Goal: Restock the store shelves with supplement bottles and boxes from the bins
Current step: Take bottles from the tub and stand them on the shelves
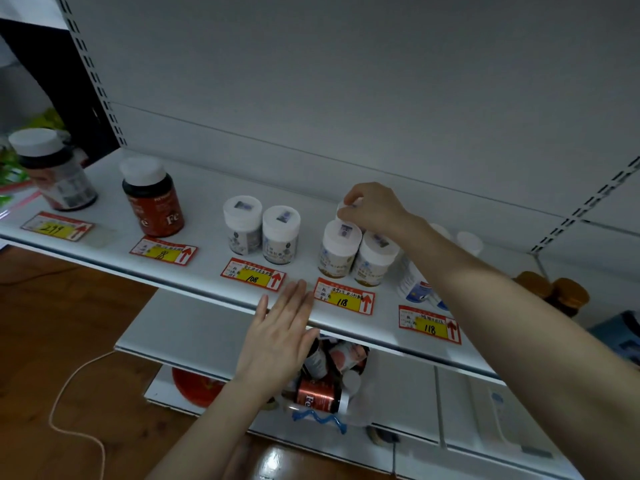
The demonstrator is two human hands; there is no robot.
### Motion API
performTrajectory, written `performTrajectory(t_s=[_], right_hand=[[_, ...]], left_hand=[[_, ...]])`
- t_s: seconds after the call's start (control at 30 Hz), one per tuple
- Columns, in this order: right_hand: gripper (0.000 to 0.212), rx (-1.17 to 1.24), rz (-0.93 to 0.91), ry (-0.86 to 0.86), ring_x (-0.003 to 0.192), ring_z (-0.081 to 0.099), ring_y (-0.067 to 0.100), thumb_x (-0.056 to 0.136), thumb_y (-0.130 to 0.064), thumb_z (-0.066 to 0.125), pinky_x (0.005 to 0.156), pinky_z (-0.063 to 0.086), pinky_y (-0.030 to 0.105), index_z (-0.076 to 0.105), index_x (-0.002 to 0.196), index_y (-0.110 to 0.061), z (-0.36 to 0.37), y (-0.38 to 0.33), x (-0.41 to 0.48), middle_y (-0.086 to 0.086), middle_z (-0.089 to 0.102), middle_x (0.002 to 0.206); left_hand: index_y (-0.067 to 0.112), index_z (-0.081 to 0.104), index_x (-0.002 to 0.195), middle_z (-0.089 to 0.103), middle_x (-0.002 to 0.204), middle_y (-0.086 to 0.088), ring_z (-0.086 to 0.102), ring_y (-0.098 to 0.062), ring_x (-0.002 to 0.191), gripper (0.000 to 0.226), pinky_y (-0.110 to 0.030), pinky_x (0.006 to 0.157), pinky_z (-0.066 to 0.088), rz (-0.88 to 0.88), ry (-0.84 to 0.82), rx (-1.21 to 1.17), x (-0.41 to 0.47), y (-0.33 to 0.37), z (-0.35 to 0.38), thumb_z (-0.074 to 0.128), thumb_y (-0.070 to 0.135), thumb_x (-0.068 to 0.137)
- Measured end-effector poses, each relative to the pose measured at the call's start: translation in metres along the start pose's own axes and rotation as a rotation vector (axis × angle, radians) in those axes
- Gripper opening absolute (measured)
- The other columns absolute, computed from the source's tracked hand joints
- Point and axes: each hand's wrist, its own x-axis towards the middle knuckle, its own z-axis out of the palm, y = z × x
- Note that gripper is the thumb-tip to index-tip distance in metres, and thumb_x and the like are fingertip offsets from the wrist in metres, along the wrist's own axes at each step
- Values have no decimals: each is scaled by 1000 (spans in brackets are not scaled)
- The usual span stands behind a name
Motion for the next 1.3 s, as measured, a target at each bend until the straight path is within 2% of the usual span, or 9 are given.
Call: performTrajectory(t_s=[0.17,0.27,0.43,0.63,0.7,0.77,0.9,1.0,1.3], right_hand=[[31,42,17,24,108,54,21,87,-26,57,77,39,23,60,114,-11,1,3,-1,7,58,121],[30,36,14,28,111,54,21,90,-28,53,82,38,24,61,113,-10,2,4,-4,7,59,122],[28,40,3,244,111,54,20,93,-29,49,82,36,22,61,112,-12,-5,1,-16,5,58,124],[23,113,5,428,106,58,20,93,-20,48,87,40,22,64,106,-10,-8,-27,-68,5,64,116],[22,104,-15,485,105,58,21,91,-16,50,83,38,21,66,102,-6,0,-38,-94,7,66,111],[21,98,-32,513,101,59,20,90,-14,52,75,34,17,68,98,-3,13,-46,-122,8,69,105],[19,149,-41,456,89,57,10,89,-12,55,70,34,5,69,98,-3,52,-44,-173,7,70,98],[17,160,11,385,90,58,12,89,-11,57,71,34,10,69,98,-3,81,-31,-202,8,70,97],[20,141,219,125,98,61,26,90,-11,56,79,39,23,67,104,-2,186,49,-231,14,68,104]], left_hand=[[10,40,131,51,136,-12,31,-21,131,54,-43,111,14,12,42,-5,1,0,1,12,43,99],[8,42,129,53,134,-13,33,-22,130,56,-43,107,18,15,36,-24,2,0,-2,11,43,99],[4,52,126,53,133,-13,35,-21,130,59,-38,108,17,103,99,-132,-11,5,-18,13,40,100],[5,63,116,63,121,-12,58,-26,115,61,-41,102,35,286,98,-229,-54,11,-28,14,38,100],[5,65,114,63,120,-12,59,-25,113,62,-50,96,37,298,48,-253,-72,5,-24,14,39,100],[4,67,110,65,117,-12,61,-26,111,63,-50,94,40,309,-10,-265,-91,-3,-15,15,40,100],[5,70,105,69,108,-11,65,-24,103,61,-44,89,48,332,-122,-246,-125,-19,4,18,38,100],[6,71,99,70,101,-10,67,-24,96,44,-40,85,52,346,-179,-247,-137,-30,18,37,32,88],[-6,64,104,66,99,-23,65,-37,88,41,-43,75,54,183,-320,-316,-85,-53,92,46,25,84]])
